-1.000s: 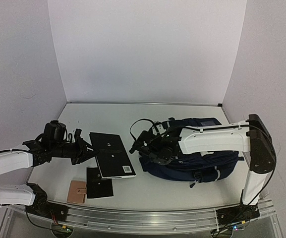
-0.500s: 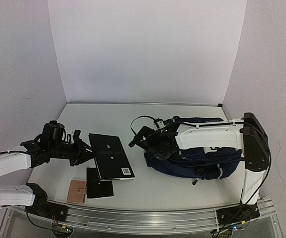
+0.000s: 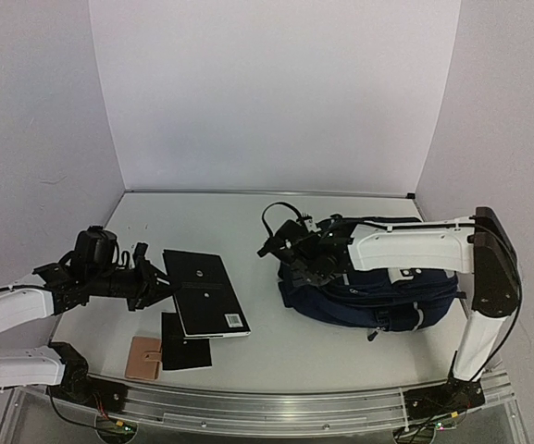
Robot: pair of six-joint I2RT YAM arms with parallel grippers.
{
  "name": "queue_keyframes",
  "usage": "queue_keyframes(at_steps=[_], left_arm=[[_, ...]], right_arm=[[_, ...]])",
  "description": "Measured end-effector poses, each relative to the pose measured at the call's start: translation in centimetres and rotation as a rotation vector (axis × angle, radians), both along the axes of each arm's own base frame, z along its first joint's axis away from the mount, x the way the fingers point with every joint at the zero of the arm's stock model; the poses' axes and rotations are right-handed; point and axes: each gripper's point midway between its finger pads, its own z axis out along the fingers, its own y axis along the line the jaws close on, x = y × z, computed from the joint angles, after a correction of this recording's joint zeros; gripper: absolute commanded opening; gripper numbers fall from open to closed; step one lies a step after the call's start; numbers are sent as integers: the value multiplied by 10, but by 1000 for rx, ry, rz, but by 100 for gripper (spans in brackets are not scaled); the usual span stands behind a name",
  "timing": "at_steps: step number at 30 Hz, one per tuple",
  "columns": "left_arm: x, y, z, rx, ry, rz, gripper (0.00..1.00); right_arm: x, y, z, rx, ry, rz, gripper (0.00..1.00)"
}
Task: Pack the student bag
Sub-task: Place the book in the student bag.
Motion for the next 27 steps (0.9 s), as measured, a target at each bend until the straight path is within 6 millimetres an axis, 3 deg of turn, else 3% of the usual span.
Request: queue_keyframes(at_steps=[8, 12, 14, 18, 27], left_arm=[[-2, 2, 10, -19, -30, 2, 0], [-3, 2, 13, -24, -39, 2, 0], [-4, 3, 12, -23, -39, 2, 0], [-6, 4, 12, -22, -37, 3, 0], [-9, 6, 13, -20, -32, 5, 0]], right_arm=[[-15, 28, 42, 208, 5, 89, 0], [-21, 36, 53, 232, -10, 104, 35], [-20, 31, 54, 208, -15, 84, 48], [-5, 10, 44, 141, -22, 3, 58], [17, -19, -2, -18, 35, -67, 58]])
